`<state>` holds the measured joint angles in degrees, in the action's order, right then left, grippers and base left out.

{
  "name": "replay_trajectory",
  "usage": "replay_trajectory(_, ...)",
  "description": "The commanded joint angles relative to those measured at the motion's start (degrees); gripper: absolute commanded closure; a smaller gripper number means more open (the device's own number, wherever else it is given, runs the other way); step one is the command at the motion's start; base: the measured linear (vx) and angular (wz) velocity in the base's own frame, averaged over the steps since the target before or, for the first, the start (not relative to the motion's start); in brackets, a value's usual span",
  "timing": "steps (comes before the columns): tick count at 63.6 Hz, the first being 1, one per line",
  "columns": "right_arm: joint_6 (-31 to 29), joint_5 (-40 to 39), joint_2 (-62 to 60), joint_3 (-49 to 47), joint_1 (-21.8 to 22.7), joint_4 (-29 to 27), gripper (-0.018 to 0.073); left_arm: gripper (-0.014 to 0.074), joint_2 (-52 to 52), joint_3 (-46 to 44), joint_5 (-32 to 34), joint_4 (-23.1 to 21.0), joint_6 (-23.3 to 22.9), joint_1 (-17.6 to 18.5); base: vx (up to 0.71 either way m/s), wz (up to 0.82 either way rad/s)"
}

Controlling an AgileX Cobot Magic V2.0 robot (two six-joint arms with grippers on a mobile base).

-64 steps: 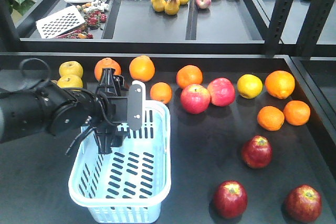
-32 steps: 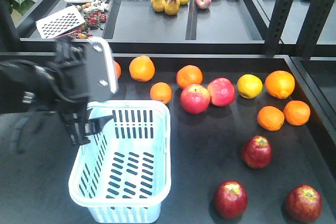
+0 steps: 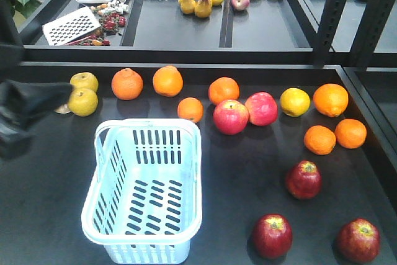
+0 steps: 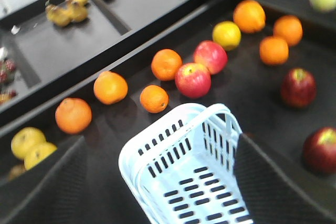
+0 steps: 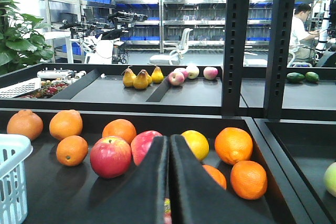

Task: Pick three apples into basket with both arms
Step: 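Open the left gripper and lift it off the basket handle, then move the right gripper above the red apples nearest the robot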

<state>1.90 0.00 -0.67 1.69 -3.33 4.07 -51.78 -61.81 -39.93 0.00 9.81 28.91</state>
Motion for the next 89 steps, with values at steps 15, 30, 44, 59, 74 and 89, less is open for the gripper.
replay_trajectory(15, -0.4, -4.37, -0.73, 0.7, 0.49, 0.6, 0.0568, 0.0053, 8.86, -1.39, -5.05, 21.11, -21.32, 0.07, 0.0, 0.0)
replay_trajectory(30, 3.03, -11.4, -0.73, 0.34, 0.49, -2.97, 0.0568, 0.0053, 10.99, -1.39, -8.78, 23.52, -22.94, 0.07, 0.0, 0.0)
replay_trajectory(44, 5.58, 7.13, -0.07, -12.56, 0.49, -4.64, 0.0568, 0.0053, 10.99, -1.39, -9.14, 23.51, -22.94, 0.07, 0.0, 0.0)
replay_trajectory(59, 4.75, 40.68, 12.24, -32.39, 0.49, -4.64, 0.0568, 0.0053, 10.99, -1.39, -9.14, 23.46, -22.94, 0.07, 0.0, 0.0)
replay_trajectory(74, 4.74, 59.61, 27.07, -44.16, 0.49, -4.64, 0.0568, 0.0053, 10.99, -1.39, -9.14, 23.46, -22.94, 0.07, 0.0, 0.0)
replay_trajectory(89, 4.74, 60.75, 31.62, -44.53, 0.49, -4.73, 0.0561, 0.0053, 10.99, -1.39, -9.14, 23.46, -22.94, 0.07, 0.0, 0.0)
